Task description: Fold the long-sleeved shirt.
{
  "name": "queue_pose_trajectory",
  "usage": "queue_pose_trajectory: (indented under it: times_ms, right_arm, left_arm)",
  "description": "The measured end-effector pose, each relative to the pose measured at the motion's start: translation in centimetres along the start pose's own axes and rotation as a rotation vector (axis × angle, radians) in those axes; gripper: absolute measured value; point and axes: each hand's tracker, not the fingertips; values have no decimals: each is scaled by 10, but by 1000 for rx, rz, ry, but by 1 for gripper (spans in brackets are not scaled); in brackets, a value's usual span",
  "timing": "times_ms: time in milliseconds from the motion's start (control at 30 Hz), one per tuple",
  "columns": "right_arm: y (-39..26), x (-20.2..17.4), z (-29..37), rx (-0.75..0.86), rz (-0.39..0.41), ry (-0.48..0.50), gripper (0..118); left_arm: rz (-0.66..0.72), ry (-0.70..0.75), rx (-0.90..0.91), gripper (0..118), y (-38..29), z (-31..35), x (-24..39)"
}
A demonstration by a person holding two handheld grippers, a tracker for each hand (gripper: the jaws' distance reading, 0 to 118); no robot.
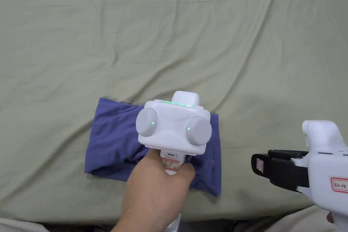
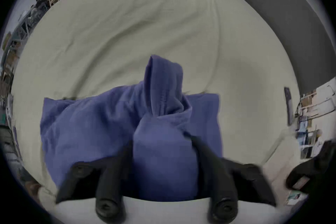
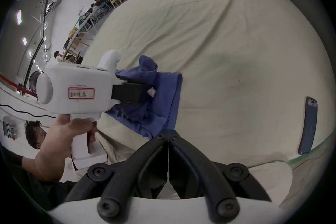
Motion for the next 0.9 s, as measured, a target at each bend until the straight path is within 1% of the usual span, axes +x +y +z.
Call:
queue_pose_trajectory:
  times_ms: [33, 67, 100, 133, 167, 233, 267, 300, 333, 367, 400, 433, 467, 500, 533, 567, 600, 633, 733, 767, 800, 833, 867, 900]
  right_arm:
    - [-1, -1, -1, -3, -2, 0, 3]
    - [-1, 0, -2, -6, -4, 0, 3]
    - [-1, 0, -2, -5, -8, 0, 3]
    - [-1, 0, -3, -1, -14, 4, 3]
    - [-1, 2, -3, 5, -21, 7, 3]
    - [-1, 4, 1, 38, -32, 13, 3]
    - [-1, 6, 4, 52, -39, 18, 3]
    - [0, 7, 6, 63, -51, 21, 3]
    - [0, 9, 8, 75, -66, 27, 3]
    - [0, 11, 10, 82, -77, 32, 3]
    - [1, 14, 11, 86, -83, 35, 3]
    - [1, 16, 10, 89, -88, 37, 3]
    - [1, 18, 10, 91, -97, 36, 3]
    - [1, 19, 8, 92, -103, 33, 3]
    - [1, 19, 6, 89, -108, 29, 3]
    - [1, 17, 3, 83, -114, 27, 3]
    - [0, 16, 1, 76, -118, 26, 3]
    - [0, 15, -1, 70, -120, 24, 3]
    - [-2, 11, -3, 55, -125, 9, 3]
    - [-1, 11, -2, 53, -128, 5, 3]
    - [-1, 12, 0, 51, -131, -2, 3]
    - [-1, 12, 2, 51, -135, -13, 3]
    - [0, 13, 5, 54, -136, -24, 3]
    - [1, 14, 9, 58, -138, -33, 3]
  left_arm:
    - [36, -107, 11, 83, 1, 2, -4]
    - [61, -308, -16, 109, 0, 0, -2]
    - [104, -432, -7, 118, -3, 1, 1]
    - [104, -341, -43, 118, -8, 3, 0]
    - [109, -335, -18, 118, -12, 11, -4]
    - [161, -437, 51, 118, -3, 36, -25]
    - [191, -504, 35, 118, -3, 47, -37]
    - [219, -537, 23, 113, -4, 59, -49]
    - [228, -508, 68, 68, -2, 73, -63]
    - [223, -432, 130, 11, -3, 85, -73]
    - [202, -315, 165, 0, -3, 92, -81]
    - [208, -244, 197, 0, -2, 97, -89]
    - [174, -184, 212, 0, -4, 95, -92]
    - [130, -151, 199, 0, -3, 90, -94]
    - [115, -113, 181, 0, -2, 81, -93]
    - [101, -92, 148, 0, -2, 71, -90]
    - [74, -111, 136, 0, 2, 60, -87]
    - [47, -161, 115, 0, 0, 46, -74]
    - [-63, -184, 8, 0, -20, 5, -23]
    - [-123, -199, -15, 0, -31, -2, -2]
    - [-196, -125, 24, 0, -39, -3, 16]
    - [-267, -21, 117, 0, -44, 1, 31]
    - [-278, 24, 140, 0, -47, 5, 43]
    - [-235, -4, 131, 0, -46, 10, 43]
